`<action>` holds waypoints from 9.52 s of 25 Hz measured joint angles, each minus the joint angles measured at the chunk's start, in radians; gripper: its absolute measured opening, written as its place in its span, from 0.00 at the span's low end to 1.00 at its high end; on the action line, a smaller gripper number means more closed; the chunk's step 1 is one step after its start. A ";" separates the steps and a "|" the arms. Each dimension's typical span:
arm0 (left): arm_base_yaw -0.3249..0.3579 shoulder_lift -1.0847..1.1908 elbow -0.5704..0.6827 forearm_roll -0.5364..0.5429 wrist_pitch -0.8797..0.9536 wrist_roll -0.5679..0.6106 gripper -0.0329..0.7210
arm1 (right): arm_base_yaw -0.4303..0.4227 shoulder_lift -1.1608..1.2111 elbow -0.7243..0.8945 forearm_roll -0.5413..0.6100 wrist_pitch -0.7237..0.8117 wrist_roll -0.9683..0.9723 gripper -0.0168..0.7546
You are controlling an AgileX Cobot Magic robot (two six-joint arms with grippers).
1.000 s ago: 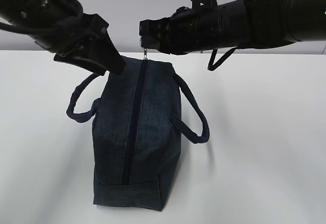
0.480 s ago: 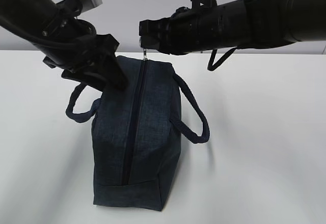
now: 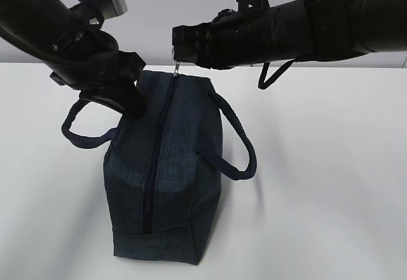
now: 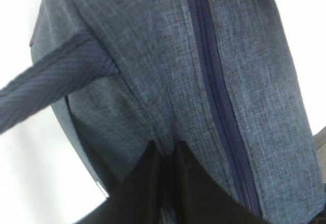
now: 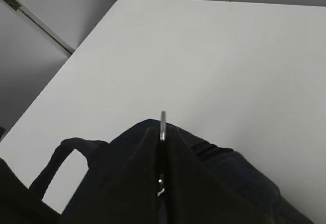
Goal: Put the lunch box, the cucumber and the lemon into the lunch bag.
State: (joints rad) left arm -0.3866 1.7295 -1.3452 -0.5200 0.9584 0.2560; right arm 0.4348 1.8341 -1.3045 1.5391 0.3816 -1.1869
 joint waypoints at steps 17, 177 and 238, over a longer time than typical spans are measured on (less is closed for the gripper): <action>0.000 0.010 -0.180 0.075 0.234 0.075 0.04 | -0.009 0.000 0.000 0.000 0.004 -0.013 0.02; 0.122 0.028 -0.187 -0.092 -0.150 0.085 0.58 | -0.340 -0.202 -0.044 0.062 0.297 -0.137 0.54; 0.122 -1.718 0.750 0.232 0.237 -0.010 0.56 | -0.340 -1.852 0.690 -1.350 0.899 0.965 0.48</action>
State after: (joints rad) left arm -0.2642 0.0112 -0.5955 -0.2879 1.1951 0.2461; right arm 0.0947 -0.0182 -0.6143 0.1889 1.2810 -0.2221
